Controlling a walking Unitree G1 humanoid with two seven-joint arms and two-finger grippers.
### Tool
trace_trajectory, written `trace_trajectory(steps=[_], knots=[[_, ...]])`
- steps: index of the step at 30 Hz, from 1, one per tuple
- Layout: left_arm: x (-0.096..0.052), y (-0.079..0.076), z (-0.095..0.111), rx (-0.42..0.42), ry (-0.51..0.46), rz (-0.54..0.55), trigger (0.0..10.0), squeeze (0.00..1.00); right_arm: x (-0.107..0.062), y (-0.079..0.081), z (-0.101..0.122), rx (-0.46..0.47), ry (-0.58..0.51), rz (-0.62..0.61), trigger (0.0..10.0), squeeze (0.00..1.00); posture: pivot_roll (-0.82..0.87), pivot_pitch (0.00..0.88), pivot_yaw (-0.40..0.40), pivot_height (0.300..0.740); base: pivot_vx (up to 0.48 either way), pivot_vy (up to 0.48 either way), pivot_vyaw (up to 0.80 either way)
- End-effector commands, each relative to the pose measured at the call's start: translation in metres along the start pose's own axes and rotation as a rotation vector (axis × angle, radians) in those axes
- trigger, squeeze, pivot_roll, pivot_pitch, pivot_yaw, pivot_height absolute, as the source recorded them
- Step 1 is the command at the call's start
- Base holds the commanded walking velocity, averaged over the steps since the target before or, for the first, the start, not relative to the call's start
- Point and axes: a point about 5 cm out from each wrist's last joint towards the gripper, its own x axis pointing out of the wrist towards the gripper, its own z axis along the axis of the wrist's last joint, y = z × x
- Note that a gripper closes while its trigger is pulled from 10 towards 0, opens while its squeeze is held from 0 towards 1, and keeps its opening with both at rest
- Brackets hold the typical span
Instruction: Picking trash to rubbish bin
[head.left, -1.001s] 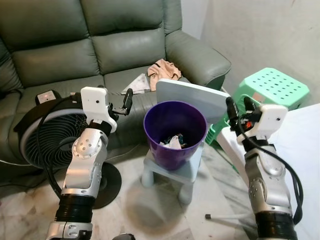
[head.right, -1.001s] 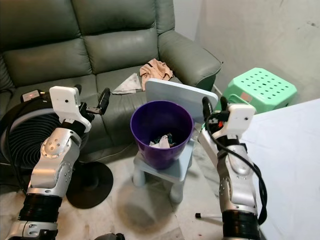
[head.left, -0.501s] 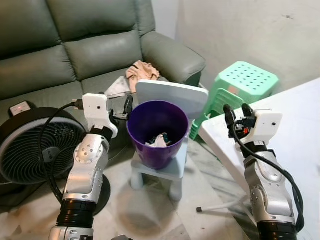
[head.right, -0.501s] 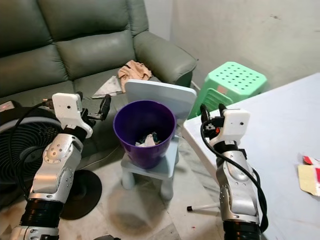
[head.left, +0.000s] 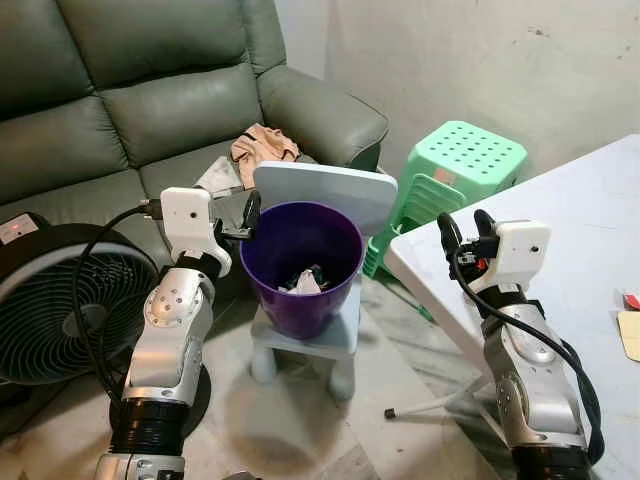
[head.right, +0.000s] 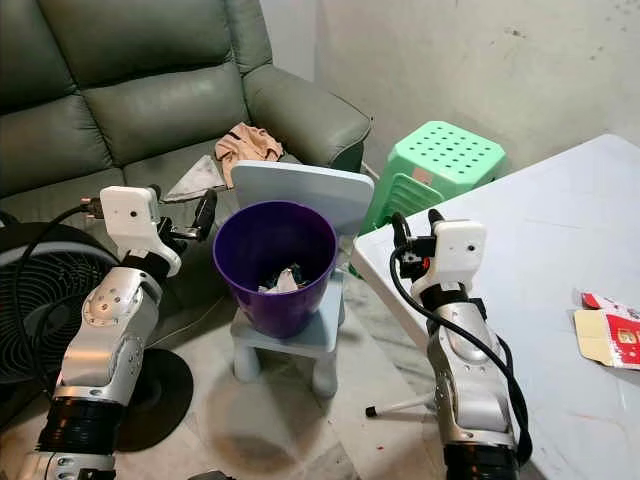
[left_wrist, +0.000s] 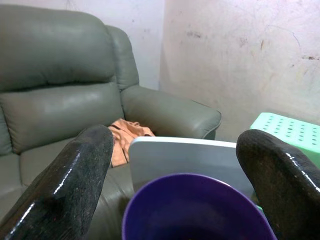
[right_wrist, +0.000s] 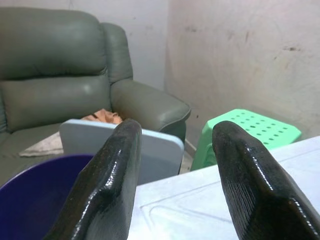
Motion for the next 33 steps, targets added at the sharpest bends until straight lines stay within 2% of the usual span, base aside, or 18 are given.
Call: trace_trajectory(steps=[1, 11, 27, 33], knots=[[-0.003, -0.001, -0.003, 0.001, 0.013, 0.004, 10.0, 0.00, 0.000, 0.000, 0.007, -0.011, -0.027, 0.001, 10.0, 0.00, -0.01, 0.060, -0.016, 0.740, 0.000, 0.000, 0.00], [-0.008, -0.014, -0.007, -0.017, 0.024, -0.035, 10.0, 0.00, -0.007, -0.003, 0.004, -0.005, -0.019, 0.002, 10.0, 0.00, -0.02, 0.063, -0.019, 0.740, 0.000, 0.000, 0.00], [-0.006, -0.007, -0.008, -0.020, 0.037, -0.003, 10.0, 0.00, -0.006, -0.009, 0.004, -0.010, 0.014, -0.023, 10.0, 0.00, -0.02, 0.061, -0.026, 0.740, 0.000, 0.000, 0.00], [-0.007, -0.006, -0.009, -0.020, 0.044, 0.004, 10.0, 0.00, -0.006, -0.011, 0.002, -0.017, 0.041, -0.035, 10.0, 0.00, -0.02, 0.065, -0.027, 0.740, 0.000, 0.000, -0.75]])
